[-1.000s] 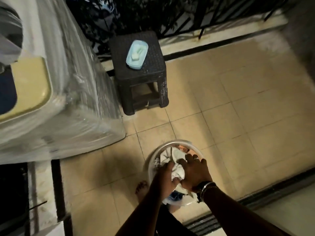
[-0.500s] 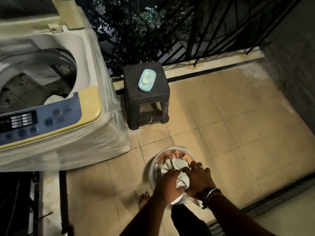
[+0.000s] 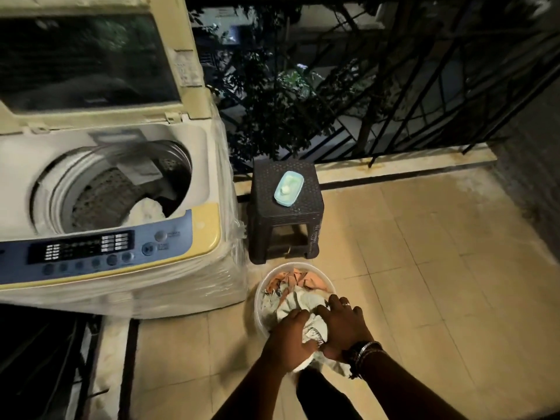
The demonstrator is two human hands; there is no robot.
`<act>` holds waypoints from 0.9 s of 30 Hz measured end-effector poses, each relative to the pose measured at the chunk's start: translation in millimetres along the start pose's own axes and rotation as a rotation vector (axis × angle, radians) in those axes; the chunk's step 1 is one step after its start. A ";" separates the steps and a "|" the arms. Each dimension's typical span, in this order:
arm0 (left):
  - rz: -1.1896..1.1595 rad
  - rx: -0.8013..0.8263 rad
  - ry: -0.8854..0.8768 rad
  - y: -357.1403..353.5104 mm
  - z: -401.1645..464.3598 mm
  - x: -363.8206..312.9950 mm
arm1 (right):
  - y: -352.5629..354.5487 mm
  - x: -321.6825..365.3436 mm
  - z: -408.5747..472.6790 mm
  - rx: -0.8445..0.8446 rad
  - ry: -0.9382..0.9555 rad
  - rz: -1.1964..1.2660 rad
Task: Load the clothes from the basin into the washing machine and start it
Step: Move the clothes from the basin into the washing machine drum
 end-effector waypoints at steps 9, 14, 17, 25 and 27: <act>-0.016 -0.271 0.052 38.5 32.9 -14.2 | 53.4 -18.8 59.1 -0.116 0.223 0.046; -0.108 -0.391 0.008 64.1 35.2 -62.3 | 103.2 -48.2 56.3 -0.192 0.376 0.227; -0.152 -0.390 -0.025 89.8 33.3 -89.6 | 133.4 -62.6 59.2 -0.219 0.463 0.256; -0.339 -0.583 -0.105 181.1 21.6 -122.3 | 227.2 -28.3 81.5 -0.325 0.681 0.252; -0.371 -0.656 -0.135 208.7 13.4 -127.6 | 245.9 -9.7 90.6 -0.372 0.709 0.274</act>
Point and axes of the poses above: each hand's wrist, its own z-axis towards the middle knuckle, its own y-axis out of the back of the hand, x = y × z, the point moved 1 cm from there along z, towards the middle knuckle, and after that the axes turned 4 degrees about -z, right-handed, at the moved point
